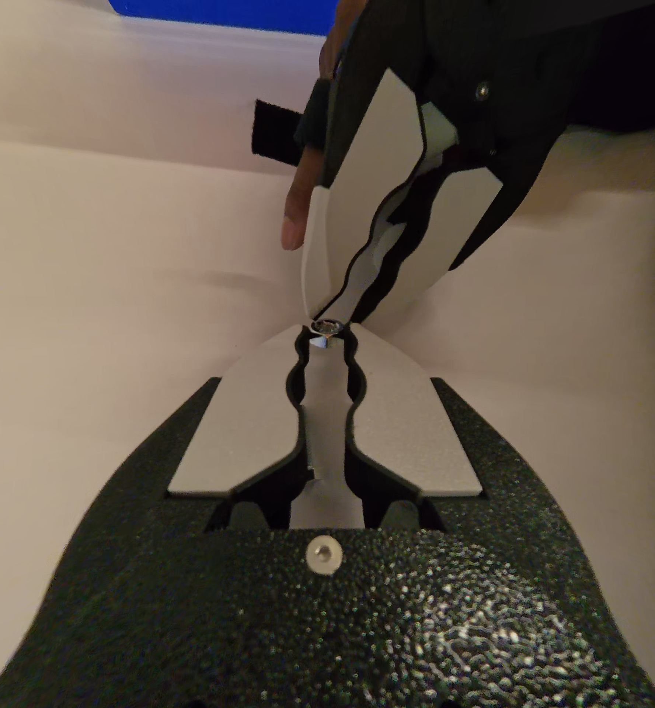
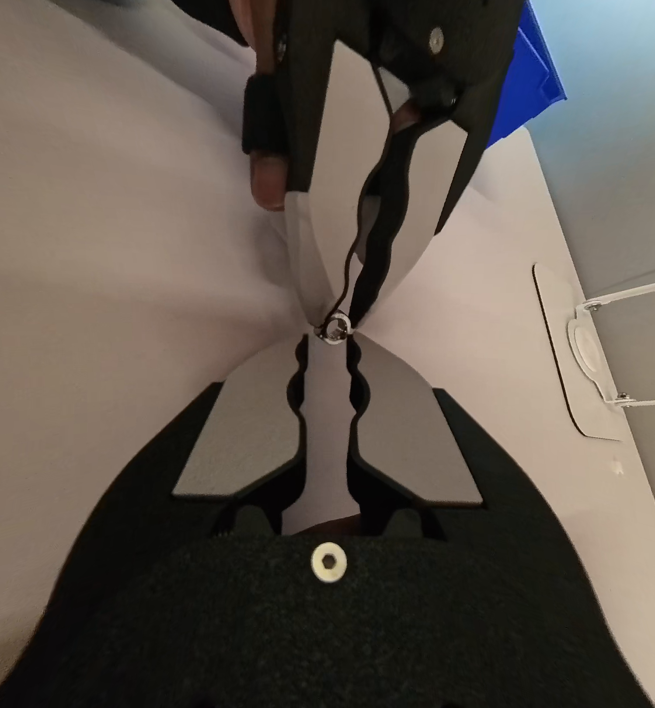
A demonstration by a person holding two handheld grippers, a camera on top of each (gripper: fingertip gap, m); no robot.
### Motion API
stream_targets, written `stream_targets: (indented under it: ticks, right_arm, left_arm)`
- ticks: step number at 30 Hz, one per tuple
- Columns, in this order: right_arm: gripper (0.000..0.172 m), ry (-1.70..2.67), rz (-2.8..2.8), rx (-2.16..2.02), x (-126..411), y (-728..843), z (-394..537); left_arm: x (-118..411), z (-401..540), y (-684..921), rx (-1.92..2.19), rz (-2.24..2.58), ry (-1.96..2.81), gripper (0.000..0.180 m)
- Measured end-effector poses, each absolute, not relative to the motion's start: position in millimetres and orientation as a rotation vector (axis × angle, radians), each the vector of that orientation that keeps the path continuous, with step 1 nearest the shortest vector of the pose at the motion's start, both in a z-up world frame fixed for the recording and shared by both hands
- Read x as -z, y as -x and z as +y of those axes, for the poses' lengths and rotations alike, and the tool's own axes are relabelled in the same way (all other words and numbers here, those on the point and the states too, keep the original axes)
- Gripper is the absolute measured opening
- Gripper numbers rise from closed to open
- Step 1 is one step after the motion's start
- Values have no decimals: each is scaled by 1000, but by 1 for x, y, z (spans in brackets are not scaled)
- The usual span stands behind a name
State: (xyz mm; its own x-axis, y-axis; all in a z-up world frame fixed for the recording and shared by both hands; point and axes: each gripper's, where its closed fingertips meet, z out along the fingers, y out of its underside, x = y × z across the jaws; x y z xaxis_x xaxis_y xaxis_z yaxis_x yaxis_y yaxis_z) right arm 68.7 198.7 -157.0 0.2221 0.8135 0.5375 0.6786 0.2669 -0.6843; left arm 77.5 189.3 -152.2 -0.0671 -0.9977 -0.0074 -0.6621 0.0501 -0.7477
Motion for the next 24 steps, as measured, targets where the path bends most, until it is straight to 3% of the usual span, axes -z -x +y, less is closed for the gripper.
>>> stream_targets:
  ticks: [1,10,19,24]
  right_arm:
    - [21,1452,-1497,-174,156,-69,198]
    - [27,1348,-1484,-156,148,-62,196]
    - [8,1285,-1376,-48,129,-65,207]
    - [8,1281,-1297,-30,118,-68,212]
  left_arm:
    - [151,188,-78,819,1781,1670,16]
    - [143,185,-78,1052,1665,1764,16]
    - [128,189,-82,1233,1495,1806,17]
    - [109,194,-83,1410,1342,1782,17]
